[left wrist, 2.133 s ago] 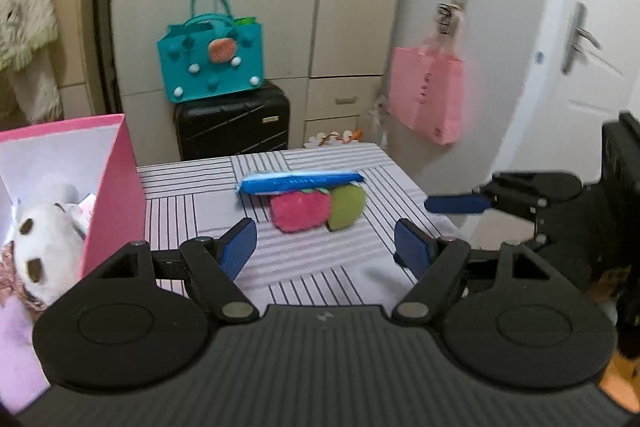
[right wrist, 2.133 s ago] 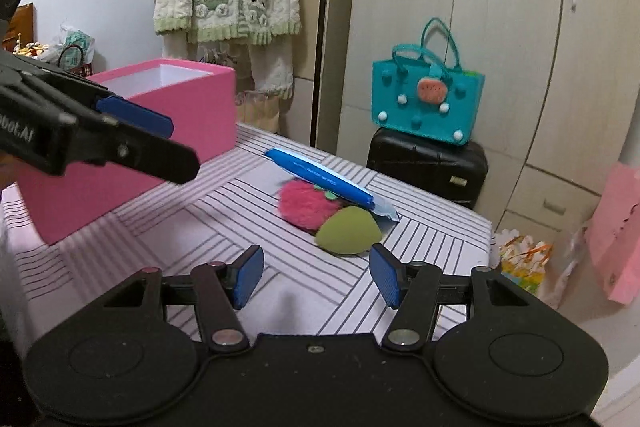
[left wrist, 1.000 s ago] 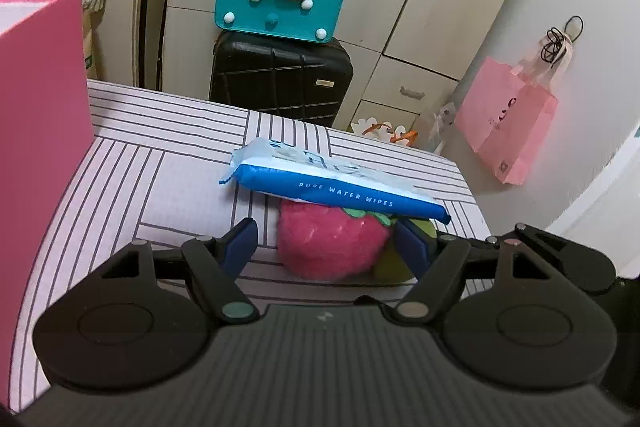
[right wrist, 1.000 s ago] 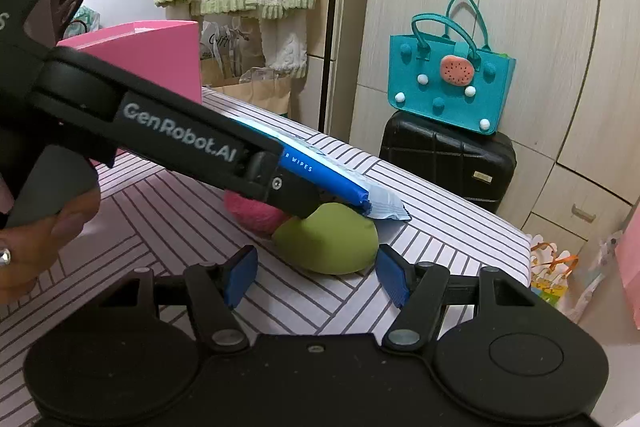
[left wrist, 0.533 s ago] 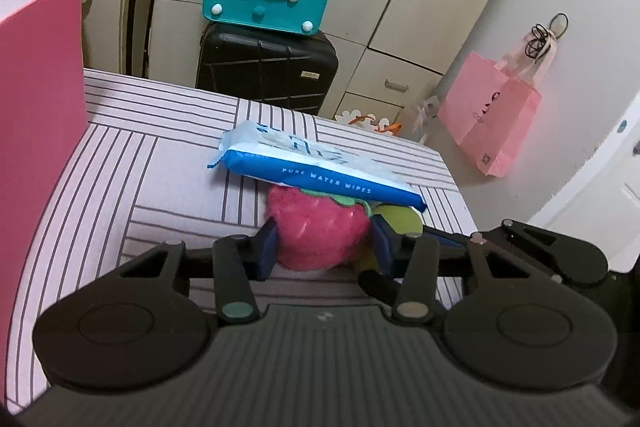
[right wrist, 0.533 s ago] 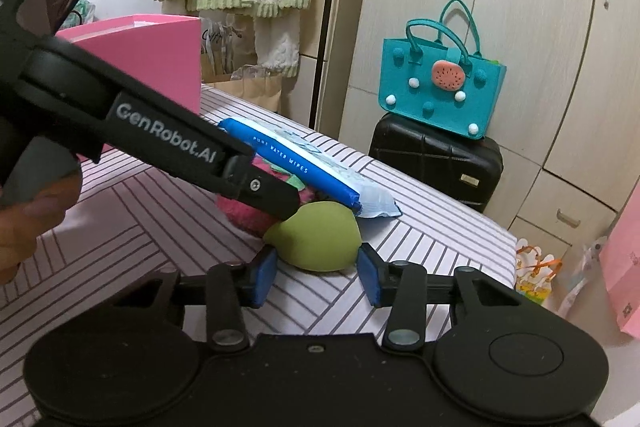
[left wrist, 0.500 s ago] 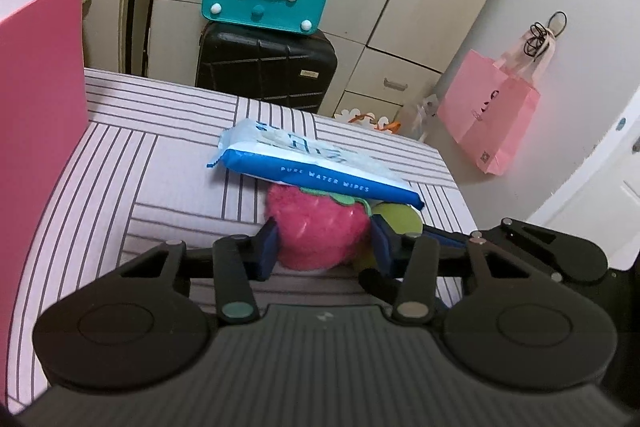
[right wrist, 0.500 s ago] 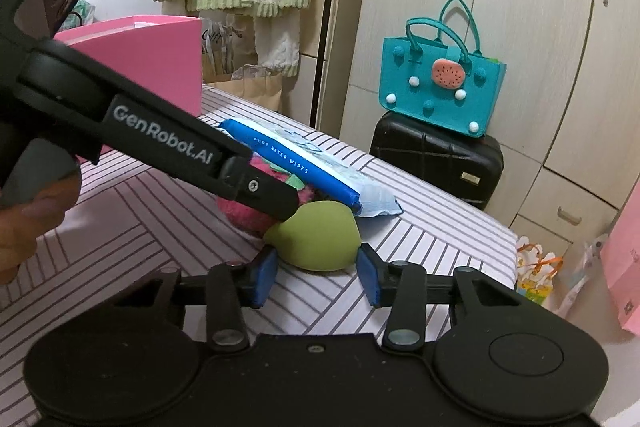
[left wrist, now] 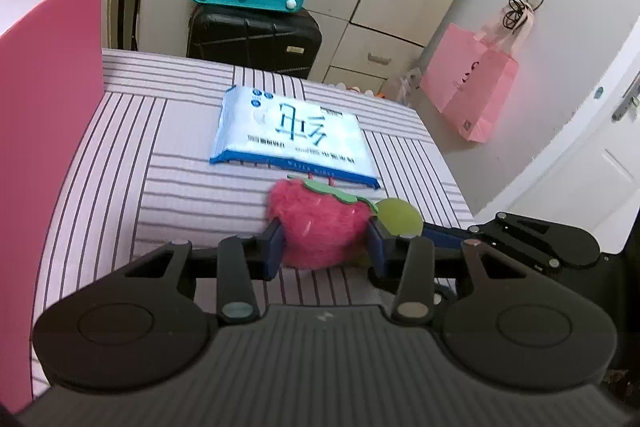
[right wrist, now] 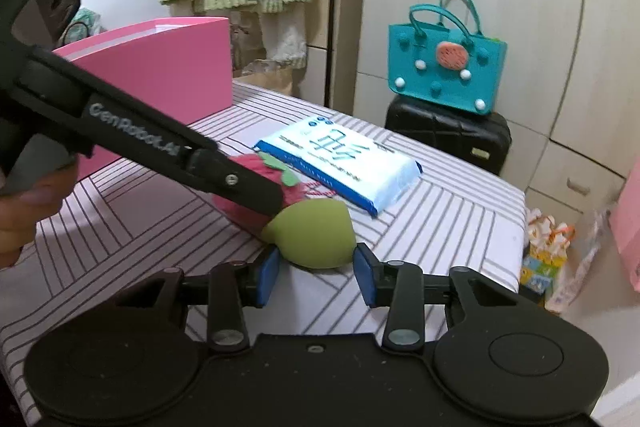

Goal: Organize soft objects
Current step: 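Close the left tool on the pink ball while the right tool closes on the green sponge, then carry the pink ball in the left tool and green sponge in the right tool over the box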

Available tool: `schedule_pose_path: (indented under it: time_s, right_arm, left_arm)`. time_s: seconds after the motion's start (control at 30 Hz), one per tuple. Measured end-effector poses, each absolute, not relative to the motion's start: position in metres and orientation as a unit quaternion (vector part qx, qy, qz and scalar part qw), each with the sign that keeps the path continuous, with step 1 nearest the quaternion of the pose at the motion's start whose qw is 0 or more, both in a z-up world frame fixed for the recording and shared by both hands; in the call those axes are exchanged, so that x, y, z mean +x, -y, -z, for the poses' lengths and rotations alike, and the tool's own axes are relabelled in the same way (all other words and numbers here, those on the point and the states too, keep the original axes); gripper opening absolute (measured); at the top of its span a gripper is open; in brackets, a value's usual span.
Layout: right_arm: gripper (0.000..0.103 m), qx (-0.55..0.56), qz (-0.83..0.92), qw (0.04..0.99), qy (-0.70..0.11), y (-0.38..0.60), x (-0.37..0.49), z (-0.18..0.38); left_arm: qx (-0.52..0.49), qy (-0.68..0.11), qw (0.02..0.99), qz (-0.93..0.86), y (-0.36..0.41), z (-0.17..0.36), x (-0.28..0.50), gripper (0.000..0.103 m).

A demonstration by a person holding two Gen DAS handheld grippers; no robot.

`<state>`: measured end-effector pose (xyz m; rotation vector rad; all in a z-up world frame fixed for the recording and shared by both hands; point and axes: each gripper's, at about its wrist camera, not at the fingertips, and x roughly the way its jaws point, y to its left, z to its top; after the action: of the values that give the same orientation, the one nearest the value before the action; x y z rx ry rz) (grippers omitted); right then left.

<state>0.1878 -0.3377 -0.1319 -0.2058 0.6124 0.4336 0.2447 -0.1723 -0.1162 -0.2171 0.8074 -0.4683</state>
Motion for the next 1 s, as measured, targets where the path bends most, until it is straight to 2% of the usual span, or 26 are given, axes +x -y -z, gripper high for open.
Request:
schedule_pose_path:
  time_s: [0.13,0.27,0.37,0.43,0.7,0.8,0.83,1.0]
  right_arm:
    - [0.034,-0.091,-0.203,0.925,-0.309,0.344,0.182,0.133]
    - [0.034,-0.08,-0.209,0.922,-0.315,0.351,0.177,0.133]
    - [0.045,-0.097,-0.207,0.924,-0.307,0.348,0.173,0.134]
    - [0.057,-0.108,-0.21,0.924,-0.301,0.346,0.172,0.134]
    - [0.066,-0.12,-0.225,0.923,-0.289,0.334,0.18,0.133]
    - [0.064,-0.113,-0.224,0.928,-0.277,0.333,0.182,0.134]
    - [0.052,-0.113,-0.221,0.929,-0.276,0.333,0.182,0.135]
    - [0.05,-0.11,-0.189,0.94,-0.264,0.331,0.169,0.13]
  left_arm:
    - [-0.092,-0.39,0.889,0.222,0.173,0.118,0.239,0.041]
    - [-0.079,-0.389,0.89,0.223,0.173,0.117,0.235,0.041]
    - [-0.07,-0.39,0.891,0.221,0.171,0.116,0.232,0.041]
    - [-0.057,-0.388,0.894,0.217,0.172,0.115,0.231,0.041]
    - [-0.06,-0.39,0.894,0.214,0.169,0.119,0.232,0.041]
    - [-0.055,-0.393,0.891,0.219,0.169,0.121,0.232,0.041]
    - [-0.052,-0.393,0.892,0.218,0.169,0.121,0.231,0.04]
    - [-0.038,-0.389,0.893,0.222,0.17,0.115,0.225,0.036]
